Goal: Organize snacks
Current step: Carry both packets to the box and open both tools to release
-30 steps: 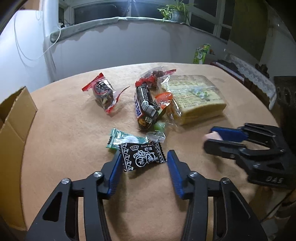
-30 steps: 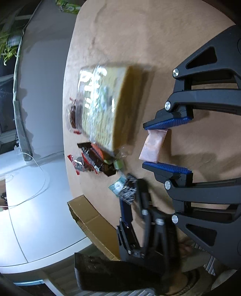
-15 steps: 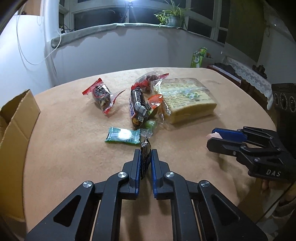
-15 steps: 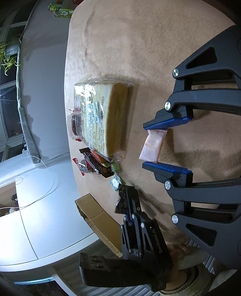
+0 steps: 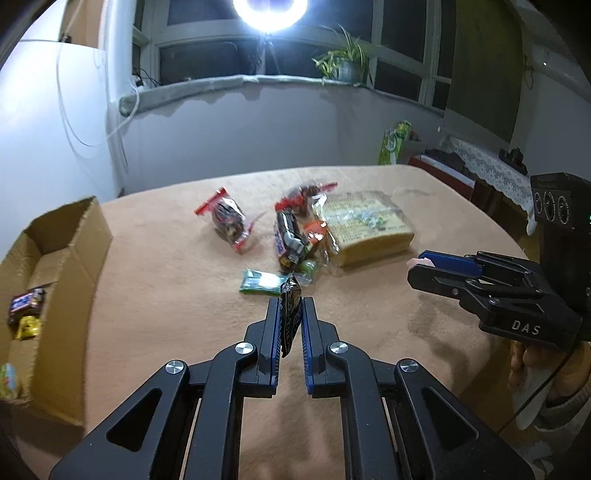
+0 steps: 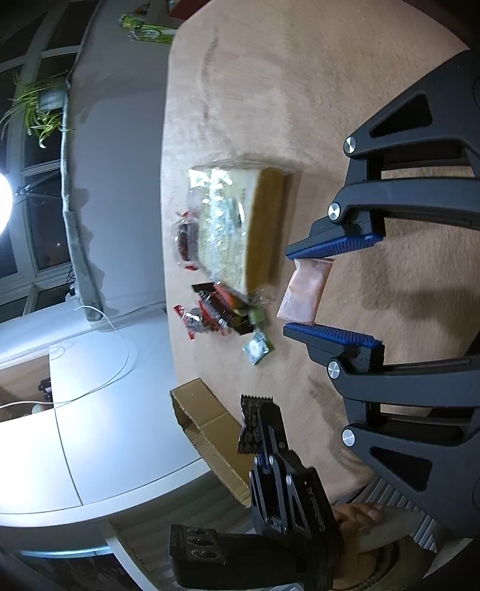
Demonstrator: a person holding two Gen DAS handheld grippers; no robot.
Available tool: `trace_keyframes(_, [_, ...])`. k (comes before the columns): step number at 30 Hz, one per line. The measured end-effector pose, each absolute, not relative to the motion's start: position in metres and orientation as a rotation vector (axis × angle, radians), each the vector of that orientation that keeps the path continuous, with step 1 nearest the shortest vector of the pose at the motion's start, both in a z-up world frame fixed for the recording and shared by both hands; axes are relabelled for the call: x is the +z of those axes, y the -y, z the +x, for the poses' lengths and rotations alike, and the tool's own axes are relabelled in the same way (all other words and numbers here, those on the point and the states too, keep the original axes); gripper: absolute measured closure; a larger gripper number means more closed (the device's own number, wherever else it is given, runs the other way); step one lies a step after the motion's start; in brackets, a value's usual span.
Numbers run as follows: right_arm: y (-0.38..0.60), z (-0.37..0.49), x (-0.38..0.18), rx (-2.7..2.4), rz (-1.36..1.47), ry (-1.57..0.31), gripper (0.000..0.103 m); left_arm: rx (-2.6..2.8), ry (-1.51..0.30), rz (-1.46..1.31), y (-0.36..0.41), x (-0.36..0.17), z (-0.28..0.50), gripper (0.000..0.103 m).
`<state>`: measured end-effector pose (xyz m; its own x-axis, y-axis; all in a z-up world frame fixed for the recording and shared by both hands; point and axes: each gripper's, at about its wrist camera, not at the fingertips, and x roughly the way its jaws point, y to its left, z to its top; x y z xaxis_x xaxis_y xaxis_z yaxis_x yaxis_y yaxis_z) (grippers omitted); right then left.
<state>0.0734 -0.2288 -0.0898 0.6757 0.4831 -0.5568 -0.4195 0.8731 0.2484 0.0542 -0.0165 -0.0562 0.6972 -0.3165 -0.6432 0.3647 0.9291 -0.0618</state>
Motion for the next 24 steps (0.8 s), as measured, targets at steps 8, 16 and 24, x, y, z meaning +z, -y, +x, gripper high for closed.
trace_keyframes(8, [0.202,0.062,-0.067,0.509,0.043,-0.619,0.066,-0.331,-0.621,0.030,-0.022,-0.035,0.029,0.094])
trace_keyframes(16, [0.151,0.054,-0.045,0.542,-0.030,-0.584,0.066,-0.265,-0.554,-0.031,-0.074,-0.022,0.008,0.094])
trace_keyframes(24, [0.089,0.049,-0.025,0.608,-0.108,-0.546,0.066,-0.195,-0.513,-0.109,-0.130,-0.020,-0.010,0.094])
